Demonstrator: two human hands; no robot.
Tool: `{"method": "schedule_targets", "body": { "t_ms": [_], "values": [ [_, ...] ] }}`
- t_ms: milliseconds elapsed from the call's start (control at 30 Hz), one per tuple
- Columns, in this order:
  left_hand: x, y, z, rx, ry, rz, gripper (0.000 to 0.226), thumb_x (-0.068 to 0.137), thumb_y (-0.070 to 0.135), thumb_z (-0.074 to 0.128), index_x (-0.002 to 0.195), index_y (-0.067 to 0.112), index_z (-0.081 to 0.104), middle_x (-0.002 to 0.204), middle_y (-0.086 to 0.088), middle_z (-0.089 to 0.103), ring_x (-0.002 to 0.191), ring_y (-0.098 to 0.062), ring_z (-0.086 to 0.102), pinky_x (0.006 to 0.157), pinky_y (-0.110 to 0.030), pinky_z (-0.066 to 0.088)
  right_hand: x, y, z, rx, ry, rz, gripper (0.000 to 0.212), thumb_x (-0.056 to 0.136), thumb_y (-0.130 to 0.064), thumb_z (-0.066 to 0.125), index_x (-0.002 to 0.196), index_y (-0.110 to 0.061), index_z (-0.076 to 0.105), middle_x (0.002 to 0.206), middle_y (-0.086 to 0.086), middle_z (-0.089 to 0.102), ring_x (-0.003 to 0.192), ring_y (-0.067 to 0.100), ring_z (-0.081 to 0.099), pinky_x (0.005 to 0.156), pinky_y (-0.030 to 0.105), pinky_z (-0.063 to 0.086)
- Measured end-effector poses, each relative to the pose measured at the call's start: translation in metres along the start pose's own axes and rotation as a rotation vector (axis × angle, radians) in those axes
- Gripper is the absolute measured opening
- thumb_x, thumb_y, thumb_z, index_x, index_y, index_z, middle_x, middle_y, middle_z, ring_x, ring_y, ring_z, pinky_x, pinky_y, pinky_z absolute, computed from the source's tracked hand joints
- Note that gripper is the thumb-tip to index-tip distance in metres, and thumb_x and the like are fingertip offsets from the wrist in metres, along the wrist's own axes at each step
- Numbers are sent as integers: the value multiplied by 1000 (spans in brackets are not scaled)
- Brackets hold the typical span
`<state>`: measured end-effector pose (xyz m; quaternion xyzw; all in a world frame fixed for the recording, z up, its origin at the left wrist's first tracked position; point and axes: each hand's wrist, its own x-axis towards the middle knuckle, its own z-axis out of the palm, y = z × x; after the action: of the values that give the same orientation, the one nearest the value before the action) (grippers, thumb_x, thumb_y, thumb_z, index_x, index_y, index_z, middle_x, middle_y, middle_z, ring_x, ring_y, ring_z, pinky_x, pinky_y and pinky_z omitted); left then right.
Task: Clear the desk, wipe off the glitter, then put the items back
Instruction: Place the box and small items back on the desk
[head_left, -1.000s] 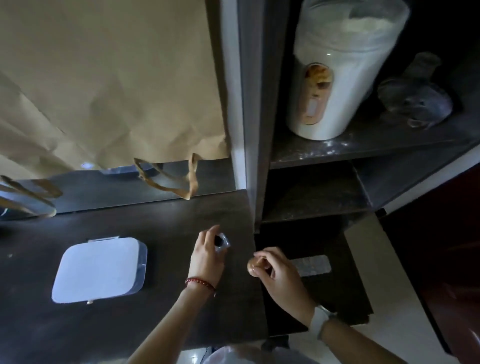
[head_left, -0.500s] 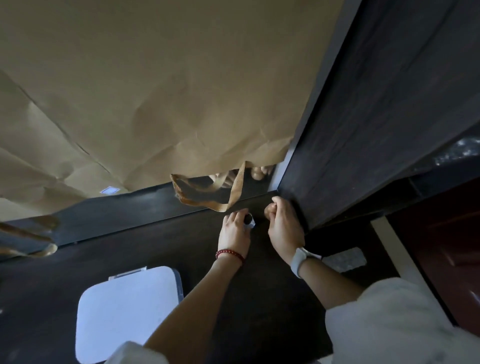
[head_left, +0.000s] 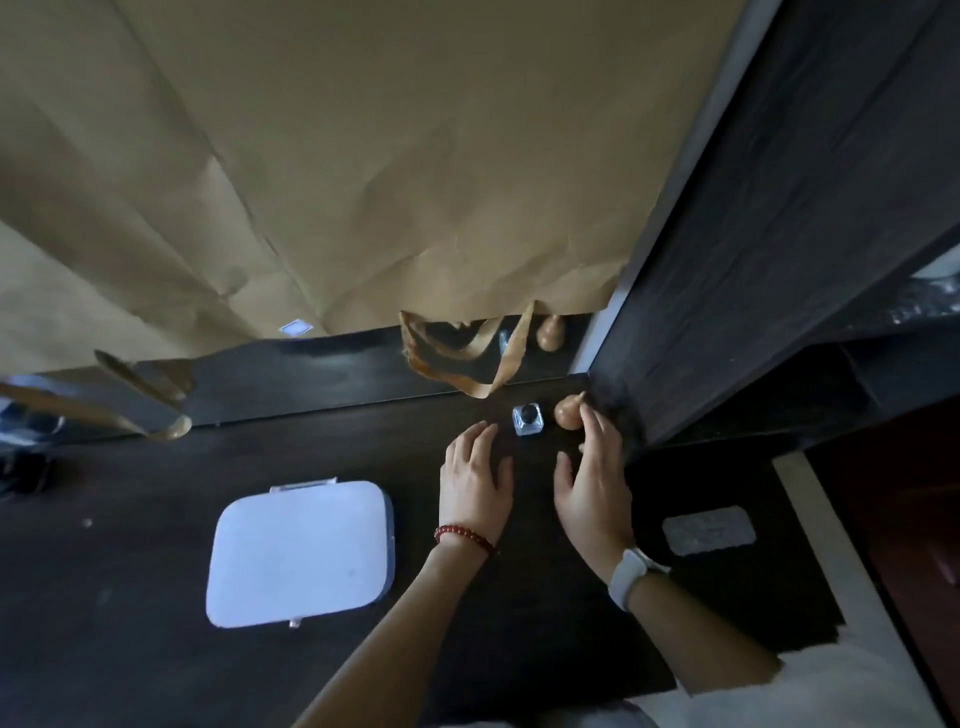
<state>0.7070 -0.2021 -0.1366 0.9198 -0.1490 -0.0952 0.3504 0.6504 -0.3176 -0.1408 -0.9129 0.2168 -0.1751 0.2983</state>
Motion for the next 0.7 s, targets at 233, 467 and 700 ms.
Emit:
{"method": "schedule_targets", "body": {
  "t_ms": [233, 467, 700],
  "values": [
    [-76, -51, -68, 11, 298, -146, 48, 82, 35, 34, 109, 6, 60, 113, -10, 63, 105, -26, 56, 91, -28, 36, -51, -65, 33, 193, -188, -252, 33, 86, -16, 43, 118, -9, 51, 112, 9, 60, 107, 16, 53, 91, 29, 47],
    [-126, -156, -153, 96, 524, -338, 47, 81, 27, 31, 109, 5, 60, 117, -13, 61, 108, -25, 52, 91, -33, 41, -82, -147, 87, 234, -361, -404, 41, 83, -22, 29, 108, -5, 58, 108, 10, 63, 104, 14, 47, 93, 26, 37],
    [-116, -285, -221, 362, 112, -410, 56, 88, 32, 25, 139, 9, 31, 151, -8, 27, 141, -23, 20, 111, -46, 22, -119, -238, 163, 182, -377, -367, 38, 83, -21, 31, 107, -9, 59, 104, 7, 64, 99, 12, 47, 88, 25, 41]
  ]
}}
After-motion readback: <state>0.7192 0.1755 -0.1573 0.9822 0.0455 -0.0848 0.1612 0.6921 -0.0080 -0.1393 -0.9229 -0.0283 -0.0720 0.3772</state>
